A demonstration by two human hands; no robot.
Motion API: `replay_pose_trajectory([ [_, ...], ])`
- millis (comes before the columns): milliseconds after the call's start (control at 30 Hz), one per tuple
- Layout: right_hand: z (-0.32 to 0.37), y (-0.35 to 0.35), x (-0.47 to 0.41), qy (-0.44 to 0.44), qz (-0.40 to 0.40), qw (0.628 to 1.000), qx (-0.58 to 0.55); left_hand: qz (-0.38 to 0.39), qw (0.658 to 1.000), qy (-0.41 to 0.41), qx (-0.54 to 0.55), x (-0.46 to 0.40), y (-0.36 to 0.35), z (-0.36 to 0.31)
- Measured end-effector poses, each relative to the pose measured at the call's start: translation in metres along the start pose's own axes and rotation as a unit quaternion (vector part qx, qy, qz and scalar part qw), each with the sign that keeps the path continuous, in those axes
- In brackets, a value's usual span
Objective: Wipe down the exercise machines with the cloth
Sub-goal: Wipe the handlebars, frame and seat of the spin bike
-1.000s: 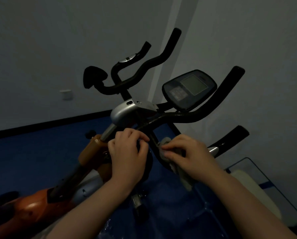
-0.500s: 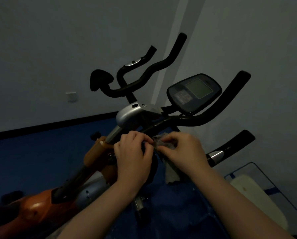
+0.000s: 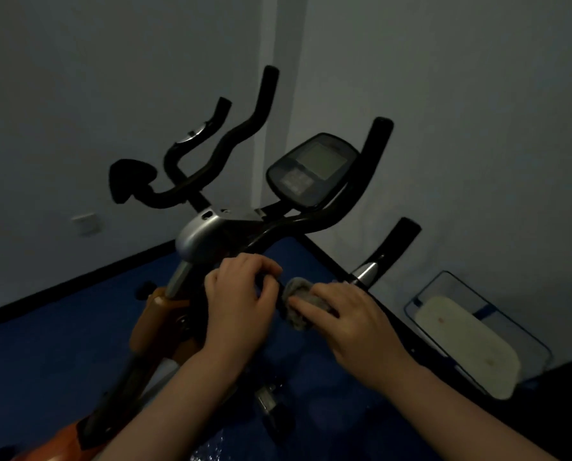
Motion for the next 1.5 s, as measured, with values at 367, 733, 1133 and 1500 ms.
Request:
replay_pose_trajectory([
  [367, -0.033, 0.021, 0.031, -0.313, -0.243, 0.898, -0.192, 0.174, 0.983, -0.044, -0.036, -0.011, -0.044, -0.011],
  [733, -0.073, 0.04, 0.024, -0.349, -0.31, 0.858, -0.214, 0.174, 0.984, -0.037, -0.012, -0.01, -0.039, -0.014],
  [1133, -0.097, 0.074, -0.018, -0.287, -0.254, 0.921, -0.067, 0.179, 0.982, -0.051, -0.012, -0.011, -0.042, -0.011],
  [1500, -0.102, 0.076, -0.015, -0.304, -0.241, 0.918, -0.086, 0.17, 0.985, -0.041, -0.016, -0.01, -0.041, -0.011],
])
Point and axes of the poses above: each hand's wrist, its own x-axis away from the middle knuckle, its own y-axis out of the back of the hand, z = x × y, the point moved 8 cm from there along -x, towards the middle knuckle, and after that the axes turned 14 degrees about -y, right-handed, at the moved point
